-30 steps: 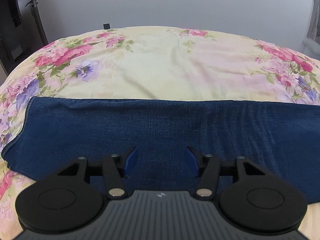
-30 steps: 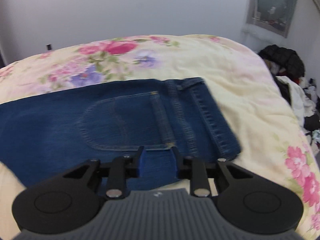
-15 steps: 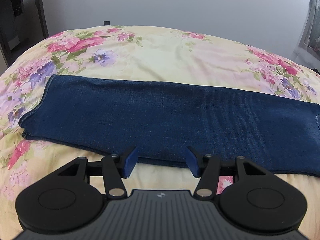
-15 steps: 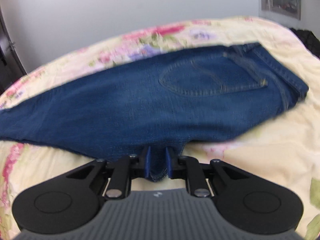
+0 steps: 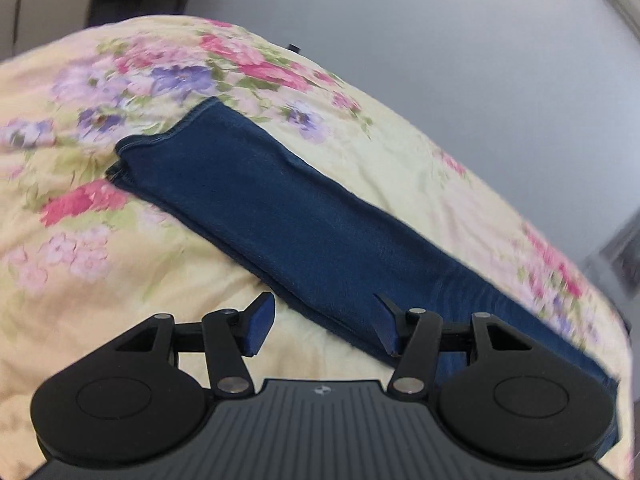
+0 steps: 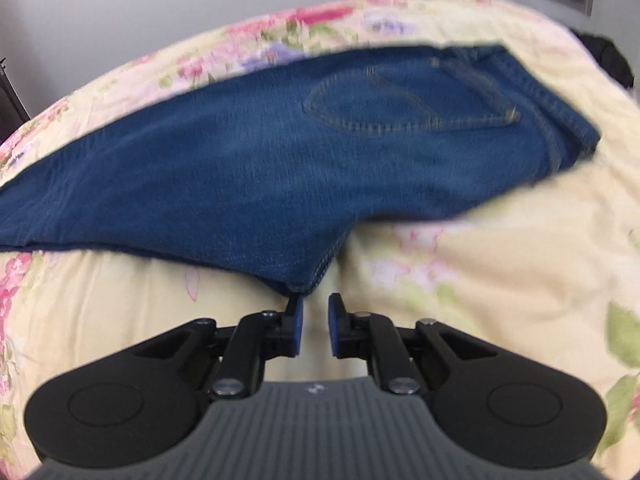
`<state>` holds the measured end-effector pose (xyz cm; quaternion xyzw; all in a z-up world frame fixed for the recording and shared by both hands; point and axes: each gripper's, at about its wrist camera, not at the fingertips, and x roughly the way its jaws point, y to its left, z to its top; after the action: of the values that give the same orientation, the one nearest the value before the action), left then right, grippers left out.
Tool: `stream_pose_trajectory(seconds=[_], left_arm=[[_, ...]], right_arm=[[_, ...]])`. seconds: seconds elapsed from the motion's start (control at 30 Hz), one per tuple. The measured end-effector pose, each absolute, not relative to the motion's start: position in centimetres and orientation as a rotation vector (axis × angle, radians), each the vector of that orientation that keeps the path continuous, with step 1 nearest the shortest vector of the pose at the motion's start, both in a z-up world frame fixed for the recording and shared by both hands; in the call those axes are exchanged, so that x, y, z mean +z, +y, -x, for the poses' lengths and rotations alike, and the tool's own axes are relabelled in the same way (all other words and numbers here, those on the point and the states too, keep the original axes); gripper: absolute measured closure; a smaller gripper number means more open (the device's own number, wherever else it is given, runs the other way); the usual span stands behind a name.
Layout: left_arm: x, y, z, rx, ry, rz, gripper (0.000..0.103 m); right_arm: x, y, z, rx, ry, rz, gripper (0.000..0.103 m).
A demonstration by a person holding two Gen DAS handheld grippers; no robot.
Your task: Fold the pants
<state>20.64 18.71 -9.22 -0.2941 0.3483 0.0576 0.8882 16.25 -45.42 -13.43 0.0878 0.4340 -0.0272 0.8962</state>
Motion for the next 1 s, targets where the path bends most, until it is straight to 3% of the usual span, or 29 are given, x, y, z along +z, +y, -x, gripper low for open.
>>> stream_pose_trajectory(seconds=[0.2, 0.53, 0.73, 0.8, 1.0], left_arm=[[-13.1, 25.6, -19.4, 0.247, 0.6, 1.047, 0.037], [-16.9, 29.3, -22.1, 0.33, 0.554, 1.132, 0.038], [-17.5, 29.5, -23.8, 0.355, 0.525, 1.07, 0.054], [-18.0, 30.0, -24.4, 0.367, 0.512, 1.063, 0.072], [-19.6, 30.7, -25.7, 0.37, 0.492, 1.089, 0.079]], right_arm=[[-9.7, -42.2, -18.7, -0.023, 0.813, -0.098, 0.084], [-10.6, -33.3, -24.0, 0.09, 0.855, 0.009, 0.083], [-11.7, -29.8, -27.0, 0.123, 0.878, 0.058, 0.083], [-11.8, -28.7, -27.8, 0.131, 0.883, 0.088, 0.083], [-11.3, -25.2, -30.3, 0.181, 0.882, 0.16, 0.082]])
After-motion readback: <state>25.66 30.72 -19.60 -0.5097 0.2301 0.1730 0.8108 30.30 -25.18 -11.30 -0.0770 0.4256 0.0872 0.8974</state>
